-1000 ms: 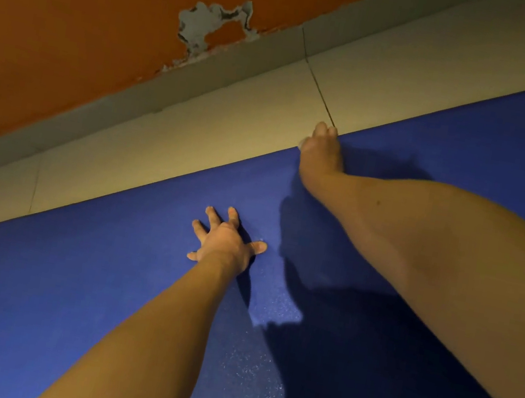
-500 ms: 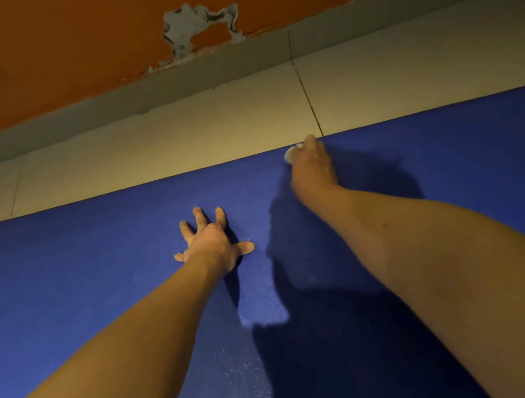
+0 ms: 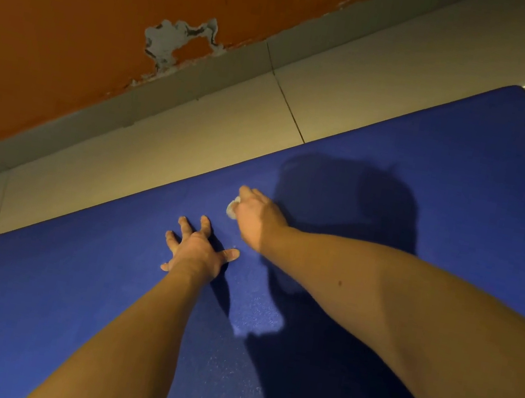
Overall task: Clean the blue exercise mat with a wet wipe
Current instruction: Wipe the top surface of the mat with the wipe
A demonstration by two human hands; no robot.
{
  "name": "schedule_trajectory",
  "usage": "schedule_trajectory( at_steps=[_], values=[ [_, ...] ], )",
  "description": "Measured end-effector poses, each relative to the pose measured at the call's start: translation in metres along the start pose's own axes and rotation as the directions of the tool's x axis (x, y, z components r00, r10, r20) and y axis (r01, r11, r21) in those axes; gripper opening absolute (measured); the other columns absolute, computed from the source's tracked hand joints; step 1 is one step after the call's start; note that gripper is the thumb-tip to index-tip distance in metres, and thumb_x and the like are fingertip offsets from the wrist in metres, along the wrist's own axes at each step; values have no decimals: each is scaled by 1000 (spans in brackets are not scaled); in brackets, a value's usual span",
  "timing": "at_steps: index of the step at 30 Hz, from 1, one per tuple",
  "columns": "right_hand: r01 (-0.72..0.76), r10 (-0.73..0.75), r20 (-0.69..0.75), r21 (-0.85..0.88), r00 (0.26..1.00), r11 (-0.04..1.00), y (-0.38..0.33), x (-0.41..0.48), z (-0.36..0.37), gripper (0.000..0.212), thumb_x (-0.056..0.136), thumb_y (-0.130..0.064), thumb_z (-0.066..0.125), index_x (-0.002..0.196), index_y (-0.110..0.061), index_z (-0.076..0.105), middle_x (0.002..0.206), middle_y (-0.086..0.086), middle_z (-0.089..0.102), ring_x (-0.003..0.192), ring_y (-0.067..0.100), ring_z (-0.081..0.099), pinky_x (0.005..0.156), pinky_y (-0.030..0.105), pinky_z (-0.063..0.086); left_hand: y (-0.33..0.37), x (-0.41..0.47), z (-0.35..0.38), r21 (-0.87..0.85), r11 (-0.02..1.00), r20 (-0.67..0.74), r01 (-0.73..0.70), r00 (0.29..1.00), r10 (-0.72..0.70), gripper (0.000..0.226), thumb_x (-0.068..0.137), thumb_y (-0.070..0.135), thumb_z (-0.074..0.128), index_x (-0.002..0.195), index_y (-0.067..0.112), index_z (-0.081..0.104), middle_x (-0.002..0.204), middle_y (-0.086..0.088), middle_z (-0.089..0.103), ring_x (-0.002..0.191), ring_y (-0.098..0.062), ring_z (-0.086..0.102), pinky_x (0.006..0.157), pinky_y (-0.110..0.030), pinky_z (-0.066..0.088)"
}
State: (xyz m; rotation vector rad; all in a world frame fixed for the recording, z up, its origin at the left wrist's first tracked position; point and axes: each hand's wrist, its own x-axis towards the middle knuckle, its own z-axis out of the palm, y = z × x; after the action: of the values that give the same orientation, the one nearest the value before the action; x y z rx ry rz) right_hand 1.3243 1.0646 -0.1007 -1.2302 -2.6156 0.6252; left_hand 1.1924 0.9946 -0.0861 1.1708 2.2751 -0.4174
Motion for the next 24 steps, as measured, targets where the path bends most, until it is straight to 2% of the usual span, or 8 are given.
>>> schedule_trajectory(
  at_steps=[4, 7, 11, 14, 17, 19, 22, 24],
  values=[
    [-317, 316, -79, 2, 945, 948, 57, 7, -33, 18, 91, 6, 52, 92, -11, 54, 126, 15, 46, 110, 33, 53, 78, 36, 47, 1, -1, -2, -55, 998, 5, 14, 1000, -14, 108, 81, 68, 67, 159, 36, -1, 165, -1, -18, 150, -43, -11, 118, -64, 17],
    [-425, 431, -106, 80, 896, 902, 62, 11, -25, 23, 97, 0, 53, 118, -4, 61, 128, 13, 47, 117, 33, 54, 82, 35, 48, 1, -1, -1, -60, 998, 3, 11, 1000, -11, 108, 81, 67, 67, 159, 35, -1, 165, -1, -18, 150, -43, -11, 118, -65, 17],
    [-343, 357, -44, 184, 933, 921, 4, 0, 10, 27, 95, -4, 60, 122, -9, 59, 123, 8, 54, 113, 27, 58, 84, 26, 46, 1, 0, -1, -33, 999, -5, 5, 1000, -5, 109, 80, 69, 66, 159, 34, -2, 164, -3, -19, 150, -43, -8, 119, -63, 14],
    [-196, 200, -25, 128, 979, 972, -34, -19, 26, 24, 96, -6, 57, 119, -5, 63, 125, 13, 56, 117, 30, 55, 95, 37, 47, -2, 3, 2, 9, 1000, -21, -21, 1000, 21, 107, 82, 65, 67, 159, 34, -2, 164, -7, -20, 152, -39, 0, 121, -61, 11],
    [-89, 89, 0, 78, 996, 993, -25, -21, 18, 20, 98, -8, 52, 114, -5, 63, 122, 15, 58, 113, 35, 55, 89, 42, 46, -4, 2, 2, 15, 1000, -23, -19, 1000, 20, 109, 81, 68, 66, 159, 34, -2, 164, -7, -19, 152, -39, -3, 120, -61, 12],
    [-169, 172, -19, 91, 985, 981, 2, -13, 0, 6, 97, -4, 53, 99, -8, 57, 114, 13, 55, 106, 36, 59, 77, 38, 46, -2, 1, 0, -10, 1000, -10, -7, 1000, 7, 109, 80, 72, 64, 159, 35, -2, 165, -5, -18, 150, -43, -7, 119, -62, 15],
    [-379, 397, -42, 215, 917, 900, 45, -11, -30, 36, 95, 3, 53, 73, -19, 36, 104, 2, 40, 96, 27, 53, 65, 29, 36, -1, 0, -1, -5, 1000, -9, 1, 1000, -1, 110, 79, 73, 63, 159, 35, -1, 165, -5, -16, 150, -45, -5, 119, -62, 15],
    [-434, 469, -59, 289, 881, 853, 56, -12, -34, 46, 93, 6, 57, 74, -28, 33, 99, -6, 36, 90, 21, 47, 59, 26, 33, 0, 0, 0, -13, 1000, -12, -6, 1000, 6, 110, 78, 72, 64, 159, 35, -1, 164, -4, -15, 150, -45, -4, 118, -63, 16]
  ],
)
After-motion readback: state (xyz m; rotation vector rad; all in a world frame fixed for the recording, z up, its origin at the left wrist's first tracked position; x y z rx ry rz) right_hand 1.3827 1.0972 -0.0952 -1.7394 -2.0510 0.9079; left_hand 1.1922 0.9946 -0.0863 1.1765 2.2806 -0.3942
